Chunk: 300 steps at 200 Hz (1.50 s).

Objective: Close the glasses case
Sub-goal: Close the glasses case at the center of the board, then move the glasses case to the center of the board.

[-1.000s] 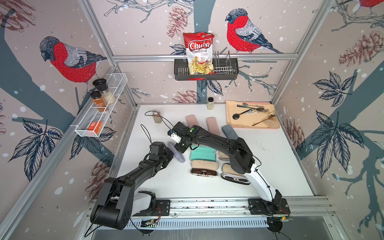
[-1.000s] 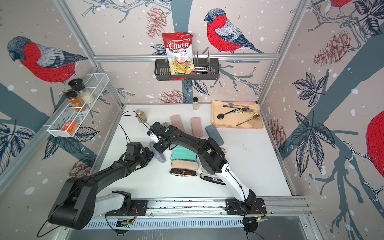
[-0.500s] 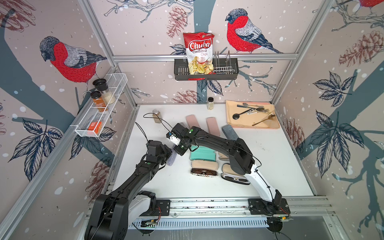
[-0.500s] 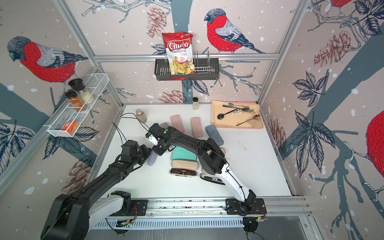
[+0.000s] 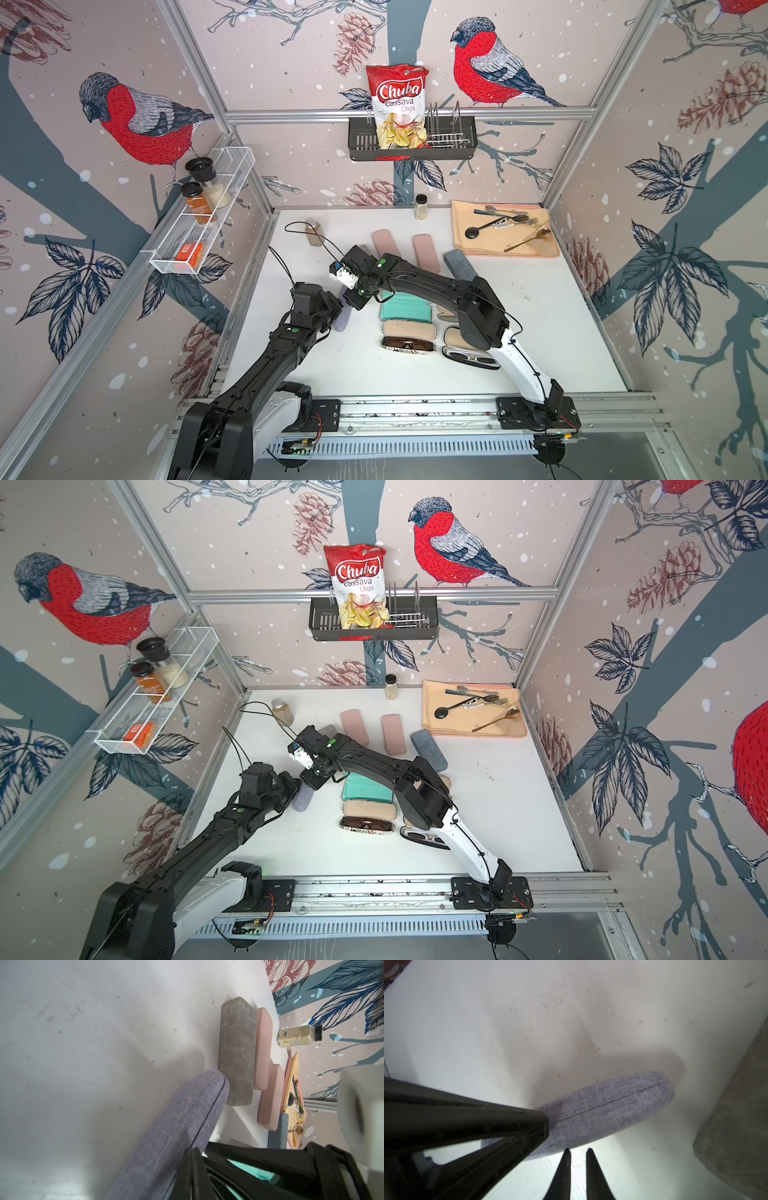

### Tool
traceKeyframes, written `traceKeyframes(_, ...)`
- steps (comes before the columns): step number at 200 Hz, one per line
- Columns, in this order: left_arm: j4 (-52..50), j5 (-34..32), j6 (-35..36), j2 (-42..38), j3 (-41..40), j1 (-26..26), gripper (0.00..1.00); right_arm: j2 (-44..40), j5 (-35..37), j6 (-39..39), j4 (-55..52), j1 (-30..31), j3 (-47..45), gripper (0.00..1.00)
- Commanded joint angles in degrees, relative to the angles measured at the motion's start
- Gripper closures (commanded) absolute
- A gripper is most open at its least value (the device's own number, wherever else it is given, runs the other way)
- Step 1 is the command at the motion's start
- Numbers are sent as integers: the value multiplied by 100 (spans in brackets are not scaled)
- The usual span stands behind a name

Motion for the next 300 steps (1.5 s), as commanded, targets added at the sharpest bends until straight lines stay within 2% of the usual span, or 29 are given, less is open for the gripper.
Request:
traceKeyframes(1, -209, -220, 20, -139, -45, 8, 100, 44, -129, 89, 239, 11, 81, 83)
traceKeyframes(58, -315, -380, 37, -270, -65, 13, 100, 7, -62, 235, 397, -46, -36, 82)
traceKeyframes(98, -309, -421, 37, -226, -85, 18, 100, -356, 38, 470, 968, -95, -542, 81)
traceKeyframes(141, -320, -491, 64, -217, 1, 17, 100, -966, 602, 574, 1394, -165, -1139, 81)
traceKeyframes(184, -461, -646, 151, -200, 251, 17, 100, -1375, 1066, 588, 1080, -313, -1455, 80)
traceKeyframes(207, -493, -671, 178, -183, 319, 17, 100, -1621, 1386, 595, 933, -378, -1822, 77)
traceKeyframes(275, -165, -223, 90, 8, 261, 17, 100, -2247, 1723, 823, 549, -1016, -2610, 75)
traceKeyframes(300, -42, -160, 38, 26, 197, 9, 100, -2348, 1801, 717, 186, -1019, -2643, 64)
